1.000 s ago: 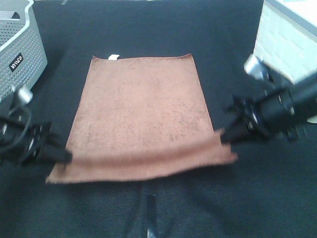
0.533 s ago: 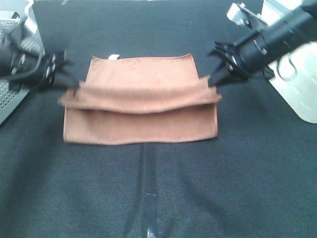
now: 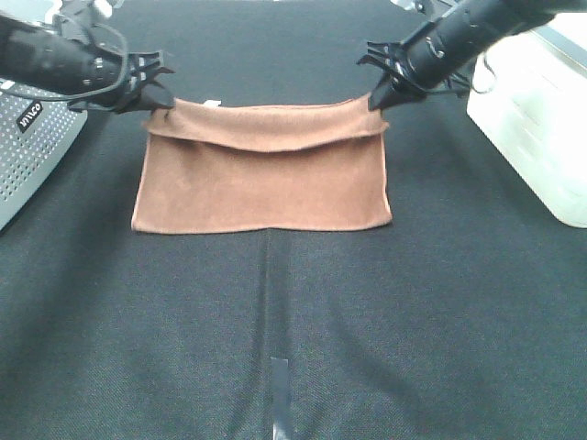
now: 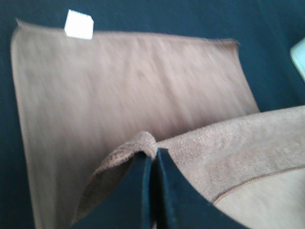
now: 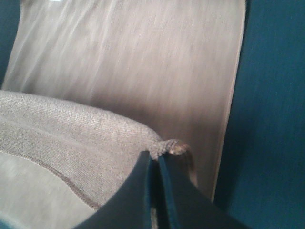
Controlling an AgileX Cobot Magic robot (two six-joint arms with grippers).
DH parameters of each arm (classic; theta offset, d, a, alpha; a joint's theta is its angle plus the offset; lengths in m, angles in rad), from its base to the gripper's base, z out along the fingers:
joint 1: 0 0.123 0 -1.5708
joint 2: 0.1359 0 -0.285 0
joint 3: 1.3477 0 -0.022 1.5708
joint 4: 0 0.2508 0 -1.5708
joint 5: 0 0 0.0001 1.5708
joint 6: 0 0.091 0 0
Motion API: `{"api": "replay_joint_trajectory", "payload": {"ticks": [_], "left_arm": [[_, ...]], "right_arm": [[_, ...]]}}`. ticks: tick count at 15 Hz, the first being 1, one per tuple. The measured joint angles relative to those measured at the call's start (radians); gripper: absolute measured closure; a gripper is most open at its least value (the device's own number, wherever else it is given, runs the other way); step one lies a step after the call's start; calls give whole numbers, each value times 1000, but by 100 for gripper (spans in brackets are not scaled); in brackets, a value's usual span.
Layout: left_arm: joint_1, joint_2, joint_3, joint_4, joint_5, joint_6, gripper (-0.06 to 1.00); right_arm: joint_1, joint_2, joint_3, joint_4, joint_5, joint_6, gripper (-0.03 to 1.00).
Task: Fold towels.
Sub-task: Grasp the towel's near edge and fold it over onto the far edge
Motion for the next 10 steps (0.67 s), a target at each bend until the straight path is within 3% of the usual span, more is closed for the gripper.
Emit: {"api": "replay_joint_trajectory", "payload": {"ticks": [5,10], "left_arm": [[0,231,-279,0,-119,0,94],[0,454,-583,0,-126,0,94]], "right_arm": [[-3,247,-316,-50,-84,1,97],[-3,357,-396,-61,-232,-11,97]]}}
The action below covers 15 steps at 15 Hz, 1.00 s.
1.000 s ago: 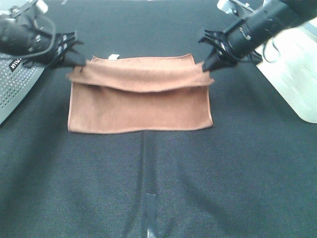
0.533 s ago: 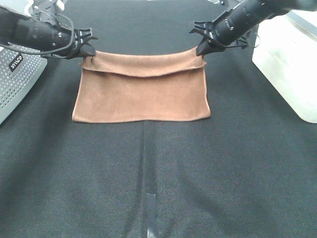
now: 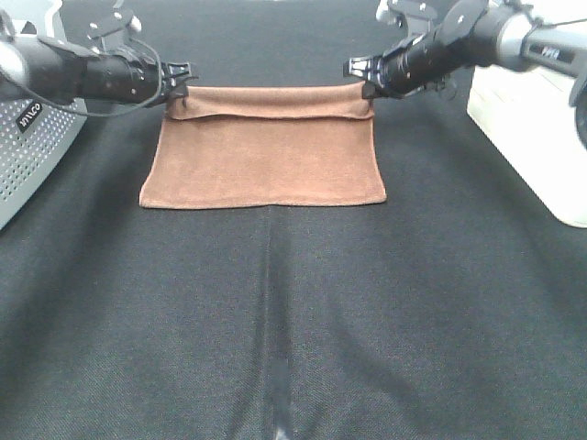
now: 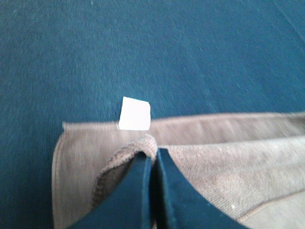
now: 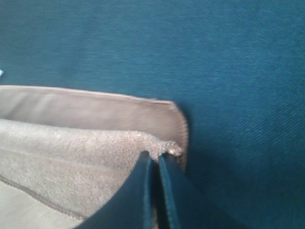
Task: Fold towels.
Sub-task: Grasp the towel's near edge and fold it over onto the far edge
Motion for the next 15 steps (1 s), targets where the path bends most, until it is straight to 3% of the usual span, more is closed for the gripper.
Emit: {"api": "replay_joint_trajectory", "payload": {"ticks": [2,3,6,7,8,11,12,15], "left_arm": [[-1,19,-18,0,8,0,82],[-1,20,-19,0,9,0,67],[-2,20,-20,0,11,0,17],[-2,20,-20,0,11,0,17],[0,20,-20,4,37,0,10],[20,7,-20,62,169,-17,8],[31,0,-20,95,226,-54,8],[57,-45,-20,264,372,-300,8]], "right_arm": [[0,26,0,-4,-18,-3,93],[0,29,0,-6,-19,-4,82],[-2,27,-2,-11,-15,-8,31],[-2,27,-2,-11,-15,-8,31],[-2,14,-3,-22,21,-8,19],[-2,-40,-3,-35,184,-8,16],[-2,-63,-3,-42,257,-8,16],[-2,-98,-3,-53,434,62,16]]}}
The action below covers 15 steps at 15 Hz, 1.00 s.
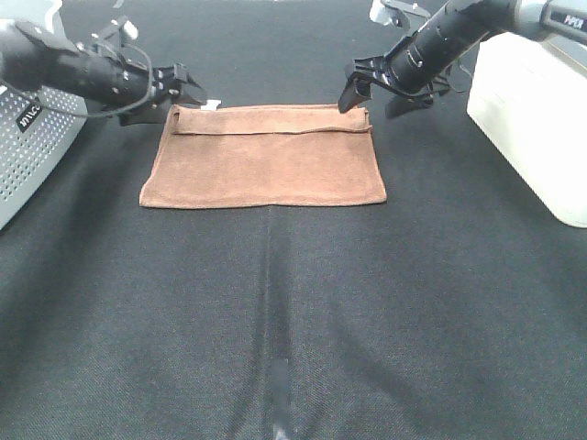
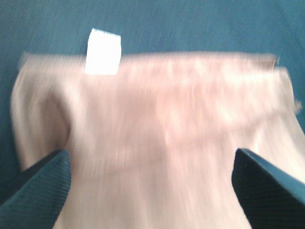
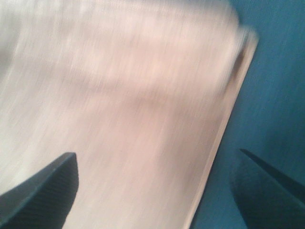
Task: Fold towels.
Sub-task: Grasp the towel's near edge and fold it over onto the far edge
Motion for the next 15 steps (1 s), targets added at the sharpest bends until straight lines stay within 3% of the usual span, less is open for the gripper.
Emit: {"api": "replay_joint_trajectory", "payload": {"ticks": [2,5,8,12,15], "left_arm": [[3,-32,-5,101,70,-68,12],[3,-39,-9,143,197,-136,25],[2,-40,-9,199,293,-304,26],[-60,-63,-4,404,379,-452,26],[-88,-119,60,493,382,-543,26]], "right_arm": [[0,-9,0,-16,84,56,16],[0,-10,0,-30,211,114,16],[0,-10,0,-60,292,139,16],[0,-11,0,-99,309,193,17],[0,-66,66,-121,309,208,18]]}}
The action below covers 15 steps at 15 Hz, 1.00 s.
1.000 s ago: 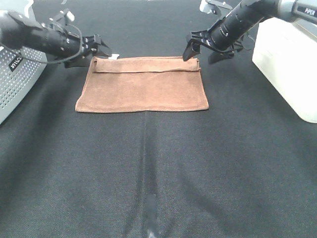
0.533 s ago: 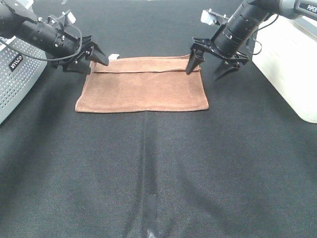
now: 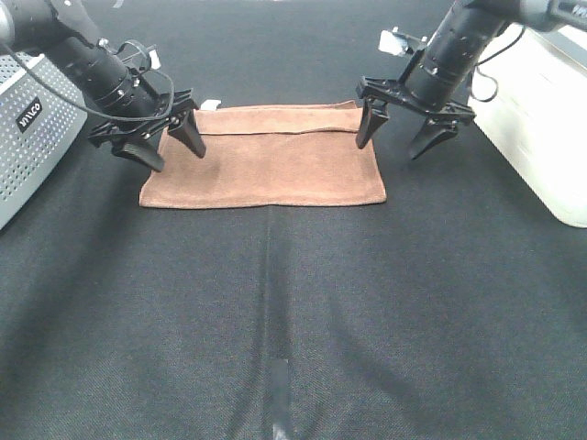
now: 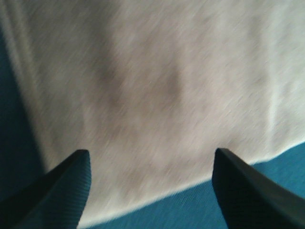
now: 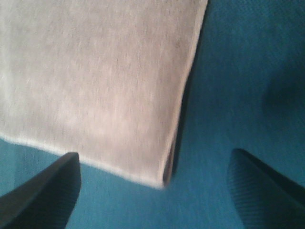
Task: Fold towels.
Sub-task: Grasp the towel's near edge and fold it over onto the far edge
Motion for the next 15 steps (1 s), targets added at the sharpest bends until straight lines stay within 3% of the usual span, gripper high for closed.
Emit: {"api": "replay_joint_trajectory", "payload": {"ticks": [2,4,6,12,15], "left_arm": [[1,-62,116,22,-30,-11,26],[17,-186,333,26,-175,-14,26],[42,-254,458,-3,-297,-26,26],[51,-237,499,-36,-382,-30,26],[51,-203,499,-71,-400,-28,26]], "right_arm": [[0,-67,93,-8,-4,0,18],[0,-125,199,-6,-59,0,19],[0,-143,244,4,-102,0,19],[0,-143,263,19,-176,-3,19],[0,-112,263,76,-175,-54,19]]}}
